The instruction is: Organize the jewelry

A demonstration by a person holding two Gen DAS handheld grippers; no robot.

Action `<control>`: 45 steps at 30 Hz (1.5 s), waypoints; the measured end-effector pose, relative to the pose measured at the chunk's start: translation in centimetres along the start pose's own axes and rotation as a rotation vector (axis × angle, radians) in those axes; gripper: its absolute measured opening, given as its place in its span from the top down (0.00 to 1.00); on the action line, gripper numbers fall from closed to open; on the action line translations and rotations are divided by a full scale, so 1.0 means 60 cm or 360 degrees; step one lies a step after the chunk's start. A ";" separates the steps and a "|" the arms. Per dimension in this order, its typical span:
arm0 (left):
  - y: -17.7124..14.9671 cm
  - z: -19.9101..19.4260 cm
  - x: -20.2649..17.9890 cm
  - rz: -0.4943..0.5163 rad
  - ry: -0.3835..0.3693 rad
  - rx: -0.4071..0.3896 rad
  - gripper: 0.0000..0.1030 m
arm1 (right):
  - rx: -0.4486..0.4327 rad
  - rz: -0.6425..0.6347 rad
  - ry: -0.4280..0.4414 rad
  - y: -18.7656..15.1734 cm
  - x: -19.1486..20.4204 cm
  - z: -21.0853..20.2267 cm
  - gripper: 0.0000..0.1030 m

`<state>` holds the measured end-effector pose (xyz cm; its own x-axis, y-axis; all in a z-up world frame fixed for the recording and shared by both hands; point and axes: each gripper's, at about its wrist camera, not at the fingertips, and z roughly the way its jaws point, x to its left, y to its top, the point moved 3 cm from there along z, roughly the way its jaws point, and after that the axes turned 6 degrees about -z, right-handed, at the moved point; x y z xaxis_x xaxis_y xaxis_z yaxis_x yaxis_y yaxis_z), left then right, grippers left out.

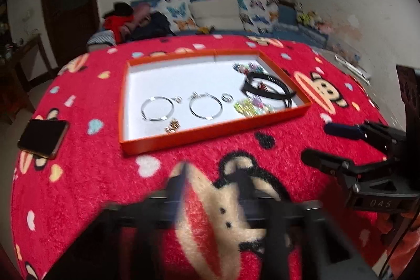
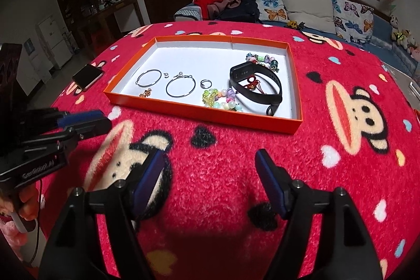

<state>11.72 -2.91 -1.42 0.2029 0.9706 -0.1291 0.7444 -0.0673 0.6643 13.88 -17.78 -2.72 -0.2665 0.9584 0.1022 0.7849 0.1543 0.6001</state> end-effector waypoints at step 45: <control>-0.050 -0.080 0.047 -0.0015 0.0273 -0.0169 0.00 | -0.0080 -0.0016 -0.0013 -0.024 0.046 -0.058 0.24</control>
<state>6.98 1.16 -0.24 0.0783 0.9968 -0.0145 0.6726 -0.0420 0.7388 10.05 -16.18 -0.53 -0.2695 0.9588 0.0895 0.7529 0.1518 0.6404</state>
